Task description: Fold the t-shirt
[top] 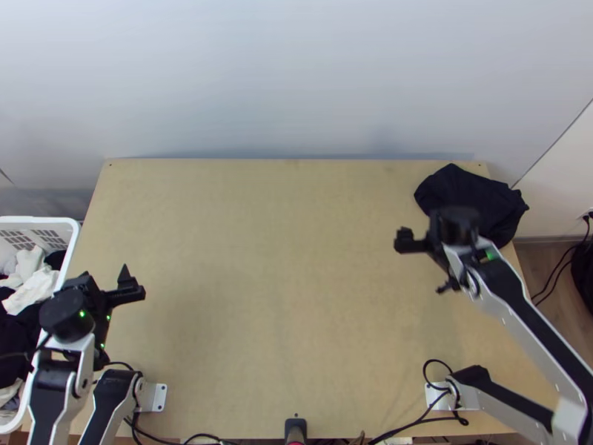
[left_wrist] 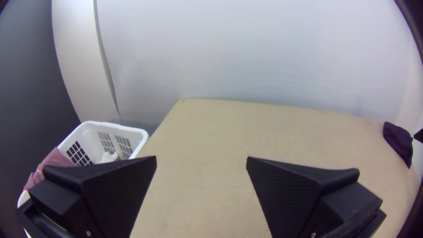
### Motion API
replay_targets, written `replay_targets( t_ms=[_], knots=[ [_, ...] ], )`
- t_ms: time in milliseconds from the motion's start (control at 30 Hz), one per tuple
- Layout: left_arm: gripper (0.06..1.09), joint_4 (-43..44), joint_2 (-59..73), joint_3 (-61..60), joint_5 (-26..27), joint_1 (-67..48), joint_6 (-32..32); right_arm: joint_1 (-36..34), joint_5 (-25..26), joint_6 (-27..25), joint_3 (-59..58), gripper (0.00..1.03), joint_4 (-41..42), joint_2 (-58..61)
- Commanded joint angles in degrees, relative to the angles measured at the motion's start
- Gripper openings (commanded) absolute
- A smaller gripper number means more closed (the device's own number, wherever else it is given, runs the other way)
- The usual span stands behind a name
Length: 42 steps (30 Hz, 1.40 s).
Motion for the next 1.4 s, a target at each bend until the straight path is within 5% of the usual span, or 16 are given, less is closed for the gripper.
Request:
replay_targets(
  t_ms=[0, 133, 467, 667, 1033, 1367],
  knots=[
    [1.05, 4.77, -10.09, -9.32, 0.57, 0.62, 1.75, 0.39, 5.06, -0.28, -12.54, 0.99, 2.77, -14.26],
    [1.05, 4.24, -17.13, -13.01, 0.92, -0.96, 1.40, -0.58, 9.11, -1.51, -17.90, 0.99, 2.42, -22.17],
    [1.05, 1.26, -21.17, -16.44, 1.10, -2.98, 0.61, -0.49, 7.44, 2.98, -27.57, 0.99, 9.01, -30.08],
    [1.05, 1.34, -21.26, -16.53, 1.19, -2.72, -0.54, 0.83, 7.35, -0.45, -34.16, 0.99, 18.15, -37.55],
    [1.05, 1.26, -21.26, -16.53, 1.10, -1.05, -0.54, 3.64, 7.26, -8.36, -41.98, 0.99, 16.04, -63.92],
    [1.05, -0.15, -21.26, -16.35, 1.19, -1.05, -0.63, 4.70, 7.26, -9.33, -43.57, 0.99, 16.30, -64.01]
  ],
)
